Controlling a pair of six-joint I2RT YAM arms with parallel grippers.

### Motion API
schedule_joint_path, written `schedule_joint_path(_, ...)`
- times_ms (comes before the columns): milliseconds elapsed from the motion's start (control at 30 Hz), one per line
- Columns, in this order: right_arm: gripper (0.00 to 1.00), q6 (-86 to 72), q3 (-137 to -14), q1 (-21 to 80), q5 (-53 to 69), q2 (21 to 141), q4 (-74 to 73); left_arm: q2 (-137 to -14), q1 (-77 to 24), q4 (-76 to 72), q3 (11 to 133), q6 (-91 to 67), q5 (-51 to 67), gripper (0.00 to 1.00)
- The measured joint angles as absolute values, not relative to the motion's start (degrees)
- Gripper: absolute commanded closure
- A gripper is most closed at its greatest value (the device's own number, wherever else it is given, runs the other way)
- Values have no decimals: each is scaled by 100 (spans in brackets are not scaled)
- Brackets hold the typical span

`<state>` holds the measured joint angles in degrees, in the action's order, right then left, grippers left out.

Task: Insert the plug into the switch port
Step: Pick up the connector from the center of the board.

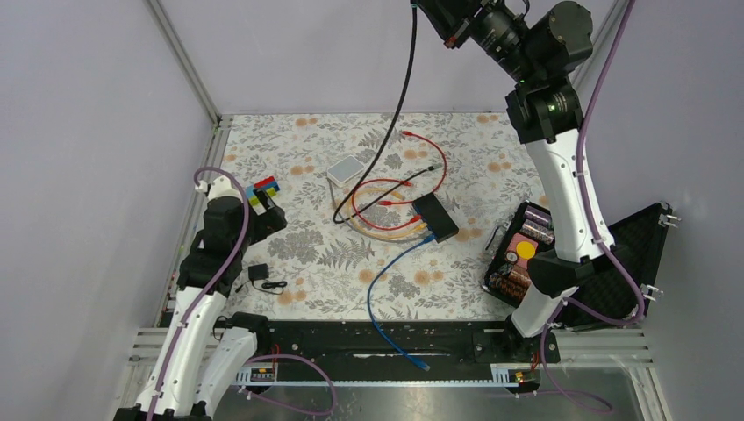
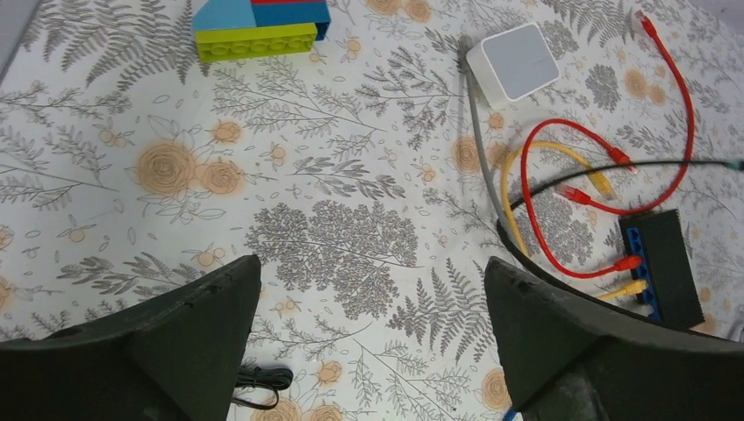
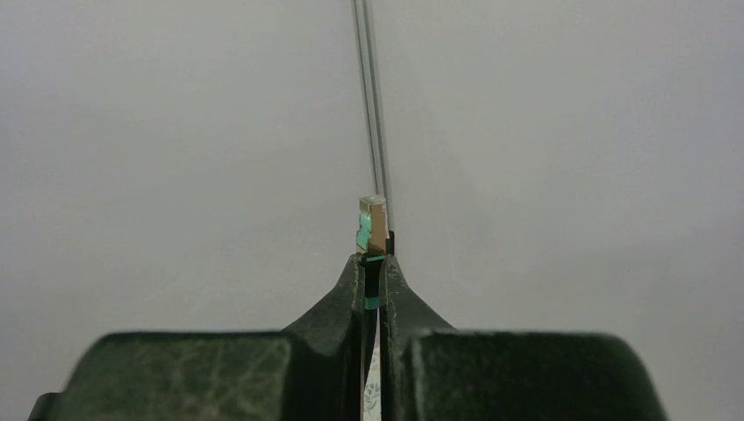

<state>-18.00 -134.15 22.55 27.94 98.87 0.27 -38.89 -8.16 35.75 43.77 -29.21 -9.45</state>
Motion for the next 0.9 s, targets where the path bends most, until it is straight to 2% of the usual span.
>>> schedule_joint_path(67, 98, -1822, -13426, 2241, 2856, 9907, 5, -3935, -816, 3533, 4370, -2882, -790, 2)
schedule_joint_path(233, 98, -2281, -14003, 2189, 2825, 10029, 30, -4064, -810, 3225, 4309, -2574, 215, 13)
schedule_joint_path(333, 98, -2620, -14361, 2132, 2451, 9979, 117, -4110, -829, 2954, 4156, -2432, 908, 17)
schedule_joint_path(433, 97, -2851, -14169, 2117, 1903, 9660, 209, -4077, -1000, 2659, 3868, -2399, 1216, 17)
schedule_joint_path(667, 97, -3076, -13585, 2104, 1118, 9183, 191, -3465, -2298, 1160, 2635, -2095, 1520, 20)
schedule_joint_path(900, 97, -3201, -13439, 2104, 980, 9299, -32, -4056, -3229, -268, 2427, -1776, 1559, 20)
